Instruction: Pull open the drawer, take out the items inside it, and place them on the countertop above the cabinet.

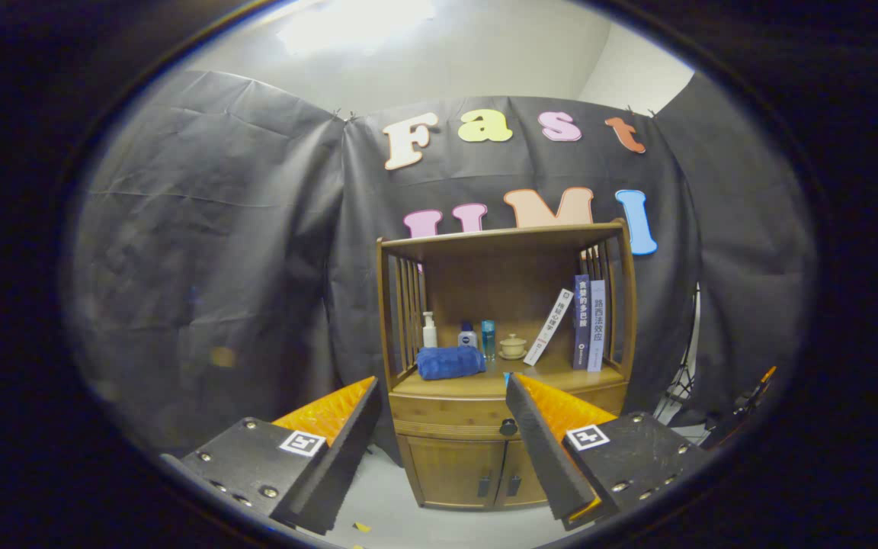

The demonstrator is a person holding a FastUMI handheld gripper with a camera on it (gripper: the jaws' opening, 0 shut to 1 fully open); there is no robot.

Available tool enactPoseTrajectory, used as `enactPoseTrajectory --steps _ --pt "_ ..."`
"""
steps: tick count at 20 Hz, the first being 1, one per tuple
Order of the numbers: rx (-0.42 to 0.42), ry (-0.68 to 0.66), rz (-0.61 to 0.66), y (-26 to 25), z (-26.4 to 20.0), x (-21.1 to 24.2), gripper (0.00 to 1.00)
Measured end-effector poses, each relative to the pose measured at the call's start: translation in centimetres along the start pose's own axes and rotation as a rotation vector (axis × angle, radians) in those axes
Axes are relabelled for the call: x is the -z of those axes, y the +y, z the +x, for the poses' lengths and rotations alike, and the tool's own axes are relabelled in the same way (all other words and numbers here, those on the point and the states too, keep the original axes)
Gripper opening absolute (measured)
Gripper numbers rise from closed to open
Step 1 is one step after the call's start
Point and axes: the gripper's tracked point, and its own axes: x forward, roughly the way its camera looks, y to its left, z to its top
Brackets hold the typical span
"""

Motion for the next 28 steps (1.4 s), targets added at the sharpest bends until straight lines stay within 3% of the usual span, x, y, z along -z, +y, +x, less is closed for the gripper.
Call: enactPoseTrajectory --steps 19,28 --pt "0.031 -0.019 0.013 -1.9 -0.3 -0.7 0.99" --pt "-0.002 -0.007 0.063 -3.3 -0.6 0.0 0.99"
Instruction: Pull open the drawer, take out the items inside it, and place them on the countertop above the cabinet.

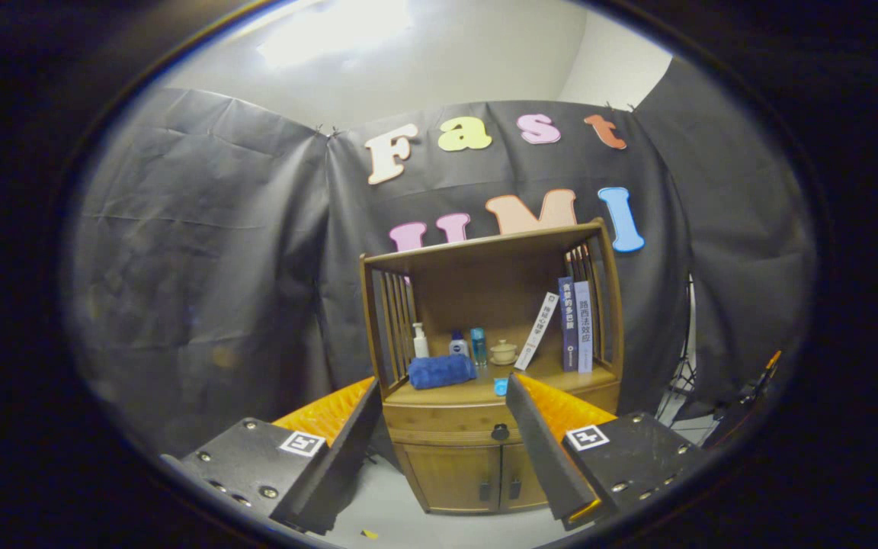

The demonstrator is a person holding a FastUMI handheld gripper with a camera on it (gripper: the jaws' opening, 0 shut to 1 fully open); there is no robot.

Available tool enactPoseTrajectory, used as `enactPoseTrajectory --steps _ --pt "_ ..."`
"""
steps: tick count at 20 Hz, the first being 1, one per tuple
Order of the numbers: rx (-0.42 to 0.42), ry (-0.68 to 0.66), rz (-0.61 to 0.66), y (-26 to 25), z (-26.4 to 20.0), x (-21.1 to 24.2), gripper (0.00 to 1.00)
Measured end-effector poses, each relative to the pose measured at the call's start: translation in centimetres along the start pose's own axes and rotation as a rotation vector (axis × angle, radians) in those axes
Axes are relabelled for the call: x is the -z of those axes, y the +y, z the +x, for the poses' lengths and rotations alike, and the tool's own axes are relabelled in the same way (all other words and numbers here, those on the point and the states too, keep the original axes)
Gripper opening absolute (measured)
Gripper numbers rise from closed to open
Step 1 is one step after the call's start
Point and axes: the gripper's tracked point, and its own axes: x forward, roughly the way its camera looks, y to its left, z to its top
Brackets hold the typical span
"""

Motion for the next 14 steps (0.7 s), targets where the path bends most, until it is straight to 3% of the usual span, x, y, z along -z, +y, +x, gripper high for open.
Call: enactPoseTrajectory --steps 5,14 --pt "-0.037 0.024 0.022 -0.7 -1.0 -1.4 0.99" --pt "0.0 -0.001 0.031 -3.4 -1.8 -2.4 0.99"
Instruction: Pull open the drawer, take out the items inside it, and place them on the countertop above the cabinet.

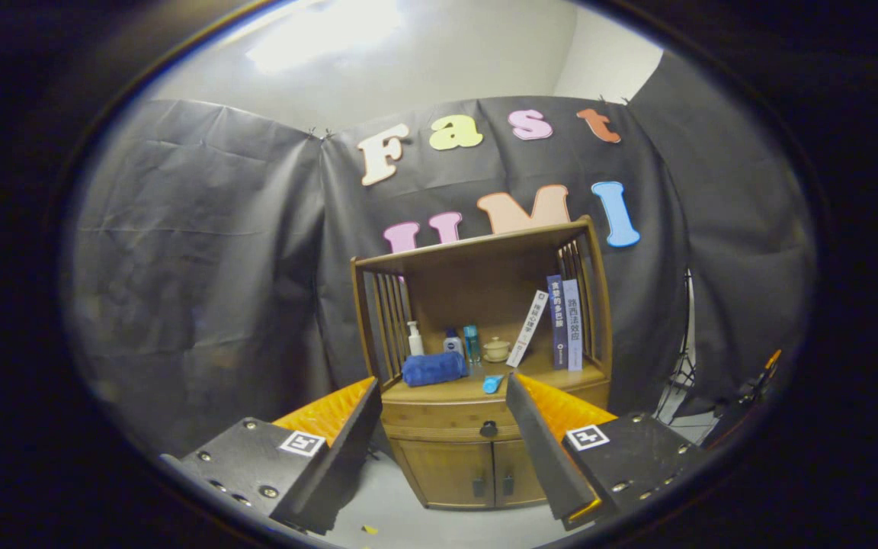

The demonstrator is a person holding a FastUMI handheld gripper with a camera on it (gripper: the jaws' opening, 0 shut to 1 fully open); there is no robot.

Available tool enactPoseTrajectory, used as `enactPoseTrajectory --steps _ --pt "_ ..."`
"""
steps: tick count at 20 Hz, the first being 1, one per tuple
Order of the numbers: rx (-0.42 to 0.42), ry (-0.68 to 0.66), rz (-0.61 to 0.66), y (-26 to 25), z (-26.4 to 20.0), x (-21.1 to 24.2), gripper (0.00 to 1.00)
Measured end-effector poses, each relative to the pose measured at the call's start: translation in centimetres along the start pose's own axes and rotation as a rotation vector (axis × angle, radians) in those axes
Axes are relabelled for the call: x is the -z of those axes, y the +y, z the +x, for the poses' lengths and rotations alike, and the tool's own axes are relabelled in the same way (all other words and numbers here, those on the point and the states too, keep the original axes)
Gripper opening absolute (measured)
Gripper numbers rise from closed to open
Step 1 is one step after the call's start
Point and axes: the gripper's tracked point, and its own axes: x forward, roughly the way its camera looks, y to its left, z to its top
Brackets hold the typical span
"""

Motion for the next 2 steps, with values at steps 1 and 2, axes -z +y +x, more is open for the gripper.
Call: enactPoseTrajectory --steps 1,2 --pt "-0.002 0.002 0.001 0.05 0.04 0.01 0.99" --pt "-0.003 0.003 0.0 0.2 -0.03 0.11 0.99"
